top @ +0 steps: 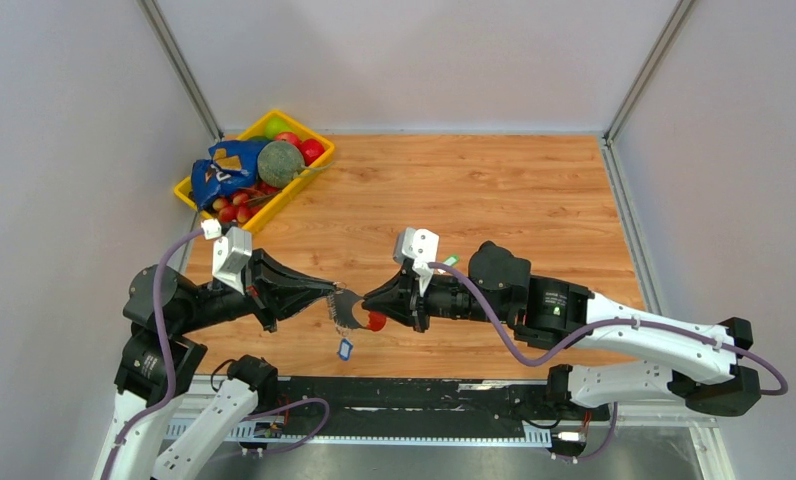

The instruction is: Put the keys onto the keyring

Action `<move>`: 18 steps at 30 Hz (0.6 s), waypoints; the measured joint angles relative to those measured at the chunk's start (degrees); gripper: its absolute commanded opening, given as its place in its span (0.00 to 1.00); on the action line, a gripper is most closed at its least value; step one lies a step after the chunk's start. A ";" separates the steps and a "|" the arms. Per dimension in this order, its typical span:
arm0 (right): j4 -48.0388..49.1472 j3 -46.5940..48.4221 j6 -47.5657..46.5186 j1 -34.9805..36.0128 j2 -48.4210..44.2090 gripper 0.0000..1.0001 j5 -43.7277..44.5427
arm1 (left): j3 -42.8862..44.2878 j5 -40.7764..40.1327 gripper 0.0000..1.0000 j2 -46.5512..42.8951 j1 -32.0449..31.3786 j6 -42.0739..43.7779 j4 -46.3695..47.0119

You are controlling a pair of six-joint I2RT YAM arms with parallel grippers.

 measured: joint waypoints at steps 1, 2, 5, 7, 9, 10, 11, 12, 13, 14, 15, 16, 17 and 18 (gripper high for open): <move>-0.04 0.02 -0.20 0.13 -0.15 0.00 0.17 | 0.04 0.13 0.00 0.00 0.00 0.22 -0.07; -0.24 0.02 -0.39 0.24 -0.24 0.00 0.35 | 0.07 0.22 0.00 0.00 0.00 0.42 -0.22; -1.25 0.31 -1.01 0.59 -0.28 0.00 0.61 | 0.09 0.68 0.00 0.02 0.00 1.05 -1.03; -2.49 0.92 -1.22 0.83 -0.28 0.00 0.81 | 0.20 1.09 0.00 0.04 0.00 1.49 -1.90; -3.48 1.73 -1.57 1.22 -0.24 0.00 1.20 | 0.70 1.22 0.00 0.24 0.00 1.92 -2.71; -3.82 2.05 -1.86 1.42 -0.24 0.00 1.44 | 0.98 1.20 0.00 0.33 0.00 2.19 -2.97; -4.28 2.56 -2.29 1.66 -0.24 0.00 1.70 | 1.29 1.22 0.00 0.44 0.00 2.54 -3.28; -4.66 2.89 -2.60 1.81 -0.22 0.00 1.97 | 1.79 1.20 0.00 0.63 0.00 2.93 -3.85; -4.90 3.17 -2.82 1.90 -0.17 0.00 2.12 | 2.14 1.20 0.00 0.79 0.00 3.17 -4.24; -5.33 3.56 -3.13 2.10 -0.04 0.00 2.40 | 2.45 1.20 0.00 0.98 -0.02 3.32 -4.61; -5.68 3.91 -3.37 2.19 0.13 0.00 2.56 | 2.73 1.22 0.00 1.18 -0.02 3.48 -4.98; -6.01 4.26 -3.69 2.21 0.35 0.00 2.73 | 2.91 1.20 0.00 1.40 0.00 3.74 -5.25; -6.45 4.59 -3.98 2.21 0.55 0.00 2.93 | 3.02 1.18 0.00 1.60 0.00 3.98 -5.53; -6.97 4.90 -4.17 2.21 0.72 0.00 3.04 | 3.08 1.16 0.00 1.81 0.00 4.20 -5.77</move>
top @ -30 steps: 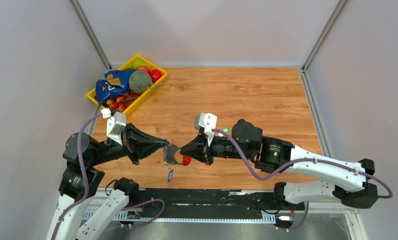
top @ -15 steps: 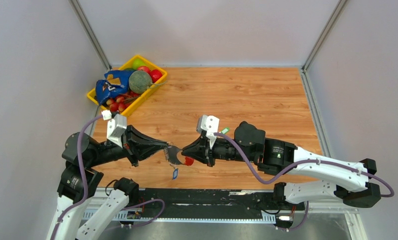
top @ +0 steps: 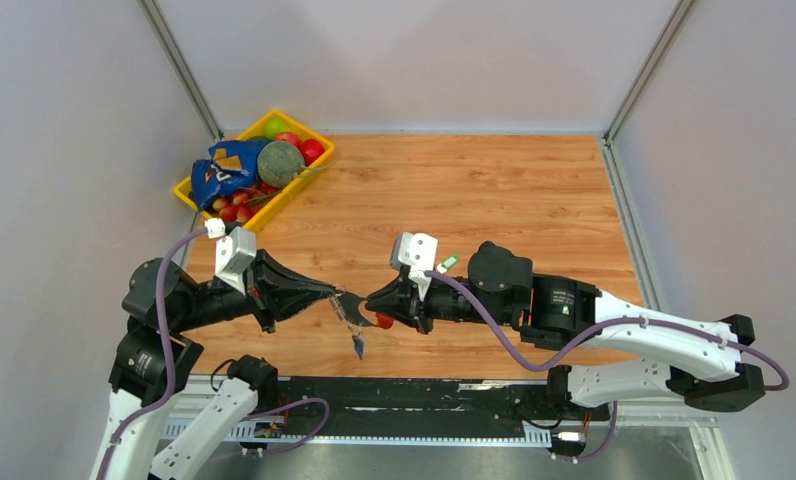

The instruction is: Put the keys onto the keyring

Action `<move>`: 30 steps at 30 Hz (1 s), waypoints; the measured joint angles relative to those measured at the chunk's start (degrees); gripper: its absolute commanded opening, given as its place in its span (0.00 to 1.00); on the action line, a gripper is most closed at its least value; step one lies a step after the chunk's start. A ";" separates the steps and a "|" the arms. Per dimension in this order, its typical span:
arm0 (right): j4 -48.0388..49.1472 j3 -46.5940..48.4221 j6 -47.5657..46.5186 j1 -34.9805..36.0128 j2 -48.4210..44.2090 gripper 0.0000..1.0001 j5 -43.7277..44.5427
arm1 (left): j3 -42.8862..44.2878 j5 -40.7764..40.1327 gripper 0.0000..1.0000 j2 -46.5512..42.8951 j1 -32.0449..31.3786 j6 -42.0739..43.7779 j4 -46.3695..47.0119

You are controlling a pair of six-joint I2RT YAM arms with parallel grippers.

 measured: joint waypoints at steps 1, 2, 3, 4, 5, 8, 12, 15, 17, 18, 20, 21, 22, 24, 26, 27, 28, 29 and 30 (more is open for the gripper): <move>-0.85 0.48 -0.33 0.04 0.26 0.00 0.11 | 0.02 0.00 0.00 0.22 0.00 0.13 -0.24; -1.66 0.92 -0.59 0.15 0.48 0.00 0.22 | 0.02 0.02 0.00 0.48 0.00 0.28 -0.50; -2.58 1.57 -1.03 0.20 0.76 0.00 0.39 | 0.02 0.02 0.00 0.72 0.00 0.37 -0.68; -3.34 2.08 -1.40 0.22 0.98 0.00 0.57 | 0.04 0.07 0.00 0.94 0.00 0.50 -0.79; -4.24 2.64 -1.75 0.26 1.20 0.00 0.61 | 0.04 0.09 0.00 1.11 0.00 0.55 -0.85; -6.40 4.17 -2.78 0.28 1.70 0.00 0.90 | 0.11 0.31 0.00 1.62 0.00 0.68 -1.09; -7.72 4.83 -3.56 0.31 1.79 0.00 0.85 | 0.11 0.94 0.00 2.10 0.00 0.24 -0.74; -7.76 4.83 -3.65 0.31 1.79 0.00 0.79 | -0.52 1.33 0.00 2.03 0.00 -1.16 1.16; -7.67 4.76 -3.74 0.31 1.77 0.00 0.72 | -1.73 1.57 0.00 1.70 0.00 -2.78 3.65; -7.65 4.72 -3.74 0.31 1.77 0.00 0.72 | -2.32 1.66 0.00 1.53 0.00 -3.61 4.79; -7.58 4.52 -3.76 0.31 1.68 0.00 0.66 | -3.02 1.99 0.00 1.36 0.00 -4.76 6.12; -7.58 4.50 -3.76 0.31 1.66 0.00 0.55 | -3.15 2.10 0.00 1.36 0.00 -5.20 6.60; -7.54 4.50 -3.76 0.31 1.60 0.00 0.52 | -3.17 2.23 0.00 1.40 0.00 -5.53 6.91; -7.37 4.50 -3.76 0.31 1.33 0.00 0.44 | -3.17 2.45 0.00 1.42 0.00 -5.92 7.54; -7.26 4.50 -3.76 0.31 0.90 0.00 0.26 | -3.17 2.47 0.00 1.40 -0.02 -6.29 8.07; -7.15 4.50 -3.76 0.31 0.68 0.00 0.09 | -3.17 2.51 0.00 1.42 -0.02 -6.54 8.48; -7.08 4.50 -3.76 0.33 0.59 0.00 0.00 | -3.17 2.56 0.00 1.40 -0.02 -6.88 8.87; -6.93 4.50 -3.74 0.33 0.52 0.00 -0.07 | -3.19 2.58 0.00 1.36 -0.02 -7.32 9.33; -6.75 4.50 -3.74 0.35 0.50 0.00 -0.09 | -3.34 2.60 0.00 1.22 -0.02 -7.93 10.05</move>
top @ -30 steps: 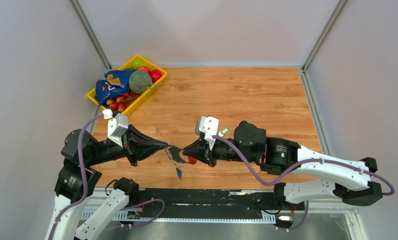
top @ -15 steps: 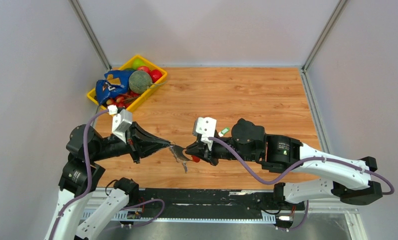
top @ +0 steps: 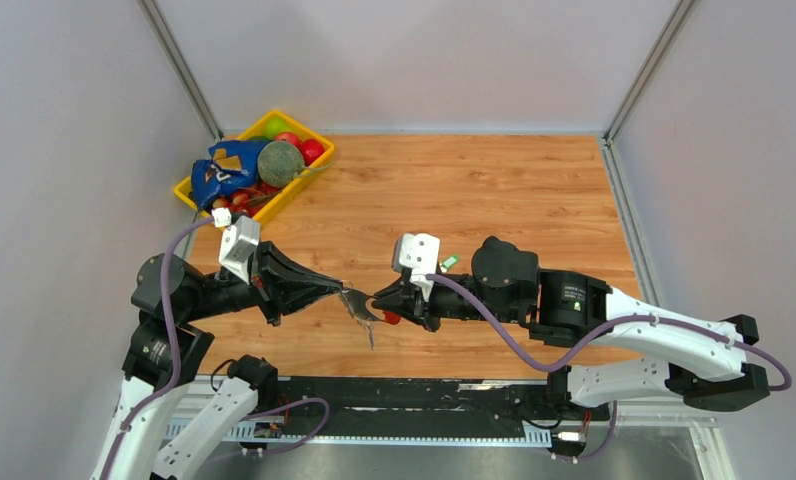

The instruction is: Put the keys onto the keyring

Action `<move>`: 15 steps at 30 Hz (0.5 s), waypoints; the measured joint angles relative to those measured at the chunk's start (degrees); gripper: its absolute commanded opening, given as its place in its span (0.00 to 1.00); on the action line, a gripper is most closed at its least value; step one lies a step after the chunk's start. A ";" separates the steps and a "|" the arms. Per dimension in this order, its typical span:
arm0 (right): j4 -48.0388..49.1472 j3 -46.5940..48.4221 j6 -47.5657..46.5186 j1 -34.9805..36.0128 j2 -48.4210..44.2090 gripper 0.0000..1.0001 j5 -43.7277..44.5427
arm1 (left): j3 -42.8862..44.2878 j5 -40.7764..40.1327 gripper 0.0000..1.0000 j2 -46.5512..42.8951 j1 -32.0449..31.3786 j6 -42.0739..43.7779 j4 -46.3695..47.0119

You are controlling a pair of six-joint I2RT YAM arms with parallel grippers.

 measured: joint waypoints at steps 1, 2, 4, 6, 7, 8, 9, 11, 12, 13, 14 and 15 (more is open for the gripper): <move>0.20 0.00 0.00 0.09 -0.02 0.00 0.02 | -0.35 0.00 0.00 -0.15 0.02 -0.61 0.98; 0.28 -0.02 0.00 0.20 -0.02 0.00 0.02 | -0.90 0.00 0.00 -0.46 0.02 -1.38 1.99; 0.28 -0.02 0.00 0.44 -0.11 0.00 0.09 | -2.21 0.02 0.00 -1.18 0.02 -2.89 4.13; 0.28 -0.02 0.00 0.66 -0.17 0.00 0.24 | -2.60 0.04 0.00 -1.44 0.02 -3.74 4.94; 0.28 -0.02 0.00 0.74 -0.24 0.00 0.35 | -2.60 0.11 0.00 -1.44 0.02 -3.89 5.07; 0.28 -0.04 0.00 0.81 -0.31 0.00 0.44 | -2.60 0.31 0.00 -1.42 0.02 -3.91 5.14; 0.26 -0.02 0.00 0.87 -0.35 0.00 0.46 | -2.58 0.50 0.00 -1.42 0.02 -3.82 5.05; 0.17 -0.02 0.00 1.01 -0.42 0.00 0.48 | -2.32 0.70 0.00 -1.31 0.02 -3.37 4.35; 0.07 -0.02 0.00 1.07 -0.44 0.00 0.48 | -1.88 0.90 0.00 -1.11 0.02 -2.99 3.54; -0.02 -0.02 0.00 1.11 -0.44 0.00 0.48 | -1.38 1.11 0.00 -0.83 0.00 -2.38 2.60; -0.07 -0.02 0.00 1.14 -0.44 0.00 0.50 | -1.01 1.29 0.00 -0.55 0.00 -2.01 1.81; -0.22 -0.02 -0.02 1.14 -0.44 0.00 0.52 | -0.70 1.44 0.00 -0.31 0.00 -1.57 1.20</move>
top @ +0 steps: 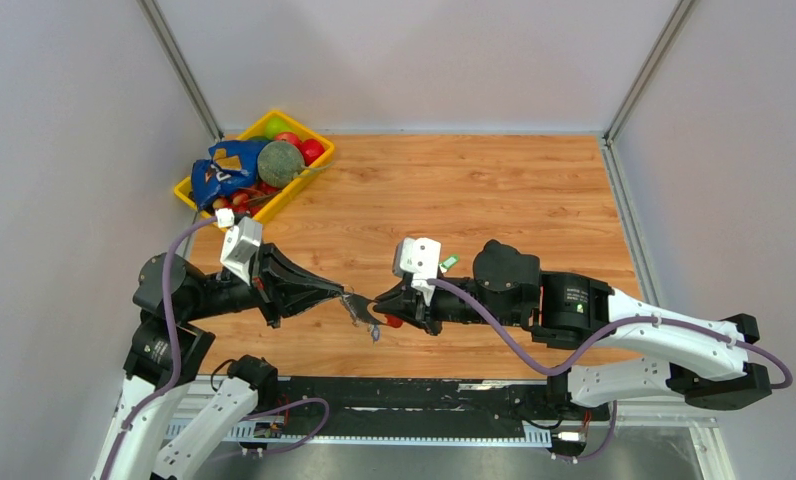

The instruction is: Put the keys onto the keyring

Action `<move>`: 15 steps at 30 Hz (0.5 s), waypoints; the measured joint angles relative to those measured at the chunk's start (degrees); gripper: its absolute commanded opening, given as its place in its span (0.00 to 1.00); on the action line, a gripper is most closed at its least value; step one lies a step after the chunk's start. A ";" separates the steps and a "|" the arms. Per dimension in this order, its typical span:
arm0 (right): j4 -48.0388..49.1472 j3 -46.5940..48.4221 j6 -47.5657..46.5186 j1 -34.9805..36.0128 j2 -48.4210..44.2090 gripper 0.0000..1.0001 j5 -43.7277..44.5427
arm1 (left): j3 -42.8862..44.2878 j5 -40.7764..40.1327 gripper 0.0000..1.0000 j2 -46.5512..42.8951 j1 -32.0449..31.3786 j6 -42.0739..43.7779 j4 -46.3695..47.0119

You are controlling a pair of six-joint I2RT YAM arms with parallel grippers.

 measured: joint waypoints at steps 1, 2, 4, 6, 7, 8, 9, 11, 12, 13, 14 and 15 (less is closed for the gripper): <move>-0.26 0.00 0.00 0.00 0.00 0.00 0.02 | 0.17 0.17 0.00 0.24 0.00 0.46 -0.70; -0.63 0.00 -0.04 0.00 0.00 0.00 0.04 | 0.20 0.44 0.00 0.44 0.00 0.74 -1.33; -1.51 0.00 -0.28 0.02 0.00 0.00 0.17 | 0.20 0.83 0.00 0.83 0.00 0.96 -2.51; -2.23 0.00 -0.63 0.04 0.00 0.00 0.42 | 0.20 1.18 0.00 1.27 0.00 0.96 -3.50; -2.45 0.00 -0.74 0.11 0.00 0.00 0.52 | 0.17 1.33 0.00 1.42 0.02 0.92 -3.80; -2.71 0.00 -0.87 0.13 0.00 0.00 0.79 | 0.17 1.53 0.00 1.55 0.02 0.87 -4.11; -2.91 0.00 -1.07 0.20 0.00 0.00 1.07 | 0.17 1.70 0.00 1.68 0.02 0.76 -4.50; -3.45 -0.04 -1.46 0.33 0.00 0.00 1.75 | 0.17 1.88 0.00 1.92 0.02 0.66 -5.46; -3.69 -0.07 -1.68 0.33 0.00 0.00 2.05 | 0.17 1.95 0.00 2.10 0.02 0.63 -5.97; -3.76 -0.26 -1.90 0.33 0.00 0.00 2.36 | 0.17 1.99 0.00 2.32 0.02 0.61 -6.67; -3.87 -0.63 -2.23 0.35 0.00 0.00 2.69 | 0.17 1.99 0.00 2.67 0.02 0.57 -7.56; -4.09 -1.03 -2.60 0.37 0.00 0.00 3.04 | 0.17 2.01 0.00 3.04 0.02 0.57 -8.50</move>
